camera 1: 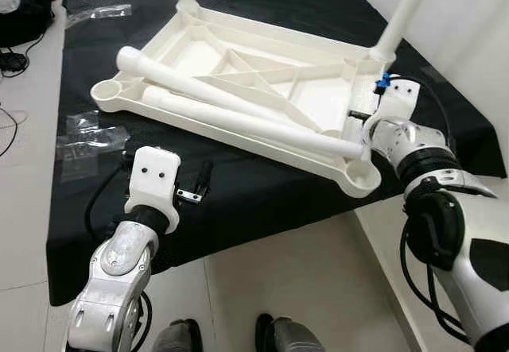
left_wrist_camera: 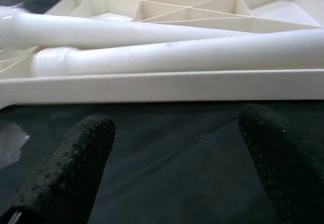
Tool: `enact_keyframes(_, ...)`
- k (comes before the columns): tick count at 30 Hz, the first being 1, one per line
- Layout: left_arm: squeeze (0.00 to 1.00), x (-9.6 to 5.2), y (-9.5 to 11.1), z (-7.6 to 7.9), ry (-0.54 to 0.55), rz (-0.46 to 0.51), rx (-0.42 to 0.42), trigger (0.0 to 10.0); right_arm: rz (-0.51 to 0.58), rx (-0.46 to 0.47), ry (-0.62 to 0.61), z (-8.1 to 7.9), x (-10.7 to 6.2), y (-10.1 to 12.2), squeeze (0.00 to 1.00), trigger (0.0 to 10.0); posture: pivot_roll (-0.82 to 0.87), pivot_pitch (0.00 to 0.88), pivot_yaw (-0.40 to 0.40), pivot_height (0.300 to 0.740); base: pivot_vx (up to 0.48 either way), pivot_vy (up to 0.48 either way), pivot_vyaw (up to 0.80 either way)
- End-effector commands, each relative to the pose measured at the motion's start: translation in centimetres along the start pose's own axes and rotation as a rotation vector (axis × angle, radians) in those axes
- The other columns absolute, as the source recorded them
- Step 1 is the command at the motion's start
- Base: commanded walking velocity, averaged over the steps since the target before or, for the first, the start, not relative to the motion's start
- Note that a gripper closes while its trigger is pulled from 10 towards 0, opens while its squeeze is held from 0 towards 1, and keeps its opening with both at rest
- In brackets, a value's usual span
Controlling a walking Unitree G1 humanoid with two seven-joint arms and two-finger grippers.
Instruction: Building children table
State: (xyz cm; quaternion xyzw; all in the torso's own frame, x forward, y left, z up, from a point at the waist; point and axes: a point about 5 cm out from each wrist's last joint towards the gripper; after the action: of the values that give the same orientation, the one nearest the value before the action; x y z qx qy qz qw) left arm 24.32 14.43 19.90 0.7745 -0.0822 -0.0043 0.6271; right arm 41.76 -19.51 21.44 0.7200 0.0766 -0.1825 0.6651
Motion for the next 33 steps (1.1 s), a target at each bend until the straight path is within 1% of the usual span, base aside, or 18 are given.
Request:
enact_keyframes(1,0.00,-0.3,0.1,0.0,0.001,0.004,0.021,10.0,0.126,-0.150,0.260,-4.3,-0.8,2.5,0.00,0.0,0.02,0.192,-0.104,0.740,0.000,0.000,0.00)
enact_keyframes(2,0.00,-0.3,0.1,0.0,0.000,0.004,0.021,10.0,0.128,-0.173,0.281,-4.6,-0.8,2.4,0.00,0.0,0.02,0.192,-0.104,0.740,0.000,0.000,0.00)
enact_keyframes(4,0.00,-0.3,0.1,0.0,0.000,0.004,0.021,10.0,0.128,-0.173,0.281,-4.6,-0.8,2.4,0.00,0.0,0.02,0.192,-0.104,0.740,0.000,0.000,0.00)
enact_keyframes(5,0.00,-0.3,0.1,0.0,0.001,0.003,0.018,10.0,0.122,-0.196,0.322,-5.1,-0.9,2.2,0.00,0.0,0.02,0.194,-0.106,0.740,0.000,0.000,0.00)
enact_keyframes(6,0.00,-0.3,0.1,0.0,0.001,0.003,0.018,10.0,0.122,-0.196,0.322,-5.1,-0.9,2.2,0.00,0.0,0.02,0.194,-0.106,0.740,0.000,0.000,0.00)
enact_keyframes(7,0.00,-0.3,0.1,0.0,0.002,0.003,0.017,10.0,0.116,-0.238,0.350,-5.4,-0.9,1.9,0.00,0.0,0.02,0.197,-0.104,0.740,0.000,0.000,0.00)
enact_keyframes(8,0.00,-0.3,0.1,0.0,0.002,0.003,0.017,10.0,0.113,-0.258,0.367,-5.5,-0.9,1.8,0.00,0.0,0.02,0.197,-0.104,0.740,0.000,0.000,0.00)
enact_keyframes(10,0.00,-0.3,0.1,0.0,0.003,0.003,0.014,10.0,0.103,-0.258,0.350,-5.4,-0.8,1.6,0.00,0.0,0.02,0.197,-0.104,0.740,0.000,0.000,0.00)
enact_keyframes(12,0.00,-0.3,0.1,0.1,0.004,0.003,0.014,10.0,0.097,-0.239,0.319,-4.9,-0.7,1.7,0.00,0.0,0.01,0.198,-0.106,0.740,0.000,0.000,0.00)
enact_keyframes(16,0.00,-0.3,0.2,0.2,0.006,0.007,0.007,10.0,0.076,-0.137,0.176,-3.4,-0.5,1.9,0.00,0.0,0.01,0.197,-0.107,0.740,0.000,0.000,0.00)
enact_keyframes(20,0.00,-0.3,0.2,0.3,0.004,0.010,0.001,10.0,0.065,-0.057,0.081,-2.4,-0.4,1.9,0.00,0.0,0.01,0.200,-0.108,0.740,0.000,0.000,0.00)
enact_keyframes(21,0.00,-0.3,0.2,0.3,0.004,0.010,0.001,10.0,0.065,-0.057,0.081,-2.4,-0.4,1.9,0.00,0.0,0.01,0.200,-0.108,0.740,0.000,0.000,0.00)
enact_keyframes(22,0.00,-0.3,0.3,0.4,0.003,0.010,0.000,10.0,0.063,-0.034,0.062,-2.2,-0.4,2.0,0.00,0.0,0.01,0.199,-0.111,0.740,0.000,0.000,0.00)
enact_keyframes(25,0.00,-0.3,0.3,0.4,0.002,0.010,0.000,10.0,0.060,-0.030,0.007,-1.5,-0.4,2.0,0.00,0.0,0.01,0.198,-0.109,0.740,0.000,0.000,0.00)
enact_keyframes(27,0.00,-0.3,0.4,0.5,0.003,0.014,-0.001,10.0,0.081,0.030,-0.082,-0.3,-0.4,2.3,0.00,0.0,0.01,0.196,-0.112,0.740,0.000,0.000,0.00)
enact_keyframes(28,0.00,-0.3,0.4,0.5,0.003,0.014,-0.001,10.0,0.081,0.030,-0.082,-0.3,-0.4,2.3,0.00,0.0,0.01,0.196,-0.112,0.740,0.000,0.000,0.00)
enact_keyframes(30,0.00,-0.2,0.4,0.4,0.005,0.015,-0.002,10.0,0.099,0.098,-0.139,0.6,-0.5,2.7,0.00,0.0,0.01,0.196,-0.112,0.740,0.000,0.000,0.00)
enact_keyframes(33,0.00,-0.2,0.4,0.4,0.006,0.015,-0.001,10.0,0.105,0.112,-0.157,0.8,-0.6,2.9,0.00,0.0,0.01,0.196,-0.111,0.740,0.000,0.000,0.00)
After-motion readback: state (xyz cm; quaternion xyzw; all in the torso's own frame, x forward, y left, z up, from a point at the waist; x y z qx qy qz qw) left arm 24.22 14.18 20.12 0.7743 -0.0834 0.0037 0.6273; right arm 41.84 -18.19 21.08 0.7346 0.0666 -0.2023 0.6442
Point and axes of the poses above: a point about 5 cm out from each wrist's last joint towards the gripper, its own x axis pointing out of the wrist towards the gripper, its own y axis along the axis of the wrist's last joint, z = x × y, and after that the axes turned 3 degrees about x, right-handed
